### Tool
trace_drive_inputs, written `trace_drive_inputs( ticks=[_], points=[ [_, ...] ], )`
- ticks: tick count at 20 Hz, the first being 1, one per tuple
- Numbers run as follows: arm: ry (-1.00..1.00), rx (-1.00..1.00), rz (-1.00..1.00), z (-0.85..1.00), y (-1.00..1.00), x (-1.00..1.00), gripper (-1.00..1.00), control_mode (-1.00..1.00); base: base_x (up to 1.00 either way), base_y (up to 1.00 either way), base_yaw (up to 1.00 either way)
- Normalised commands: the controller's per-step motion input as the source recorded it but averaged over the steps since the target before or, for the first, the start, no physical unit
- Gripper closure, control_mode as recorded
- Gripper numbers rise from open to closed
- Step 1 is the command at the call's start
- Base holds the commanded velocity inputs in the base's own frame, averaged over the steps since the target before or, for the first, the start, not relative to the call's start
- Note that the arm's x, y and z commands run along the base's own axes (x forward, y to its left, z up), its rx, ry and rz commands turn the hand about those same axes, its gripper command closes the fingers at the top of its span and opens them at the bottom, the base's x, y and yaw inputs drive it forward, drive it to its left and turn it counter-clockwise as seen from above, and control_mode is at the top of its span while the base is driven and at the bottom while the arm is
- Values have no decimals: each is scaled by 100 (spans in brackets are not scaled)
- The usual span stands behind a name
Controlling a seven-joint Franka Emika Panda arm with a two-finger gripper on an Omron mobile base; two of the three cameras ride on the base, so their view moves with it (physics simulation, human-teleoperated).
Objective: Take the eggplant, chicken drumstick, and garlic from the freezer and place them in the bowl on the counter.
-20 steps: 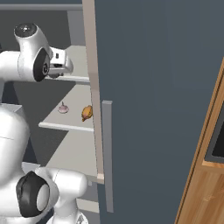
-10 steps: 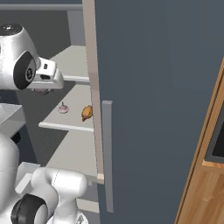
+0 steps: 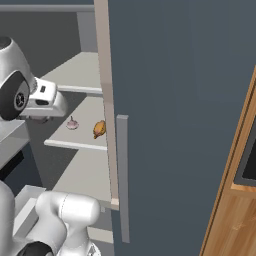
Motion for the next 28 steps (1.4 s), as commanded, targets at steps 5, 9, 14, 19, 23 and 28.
trace_drive_inputs(
  ticks=[5, 9, 14, 19, 23, 28],
  points=[
    [0, 0, 0, -3, 0, -28, 100, -100, 0, 0, 0],
    [0, 0, 0, -6, -2, -24, 100, -100, 0, 0, 0],
    [0, 0, 0, -6, -12, -5, 100, -100, 0, 0, 0],
    [0, 0, 0, 0, -10, 0, 100, -100, 0, 0, 0],
    [0, 0, 0, 0, -2, 0, 100, 100, -17, -17, 0],
    [0, 0, 0, 0, 0, 0, 100, 100, -79, -57, 5]
  ],
)
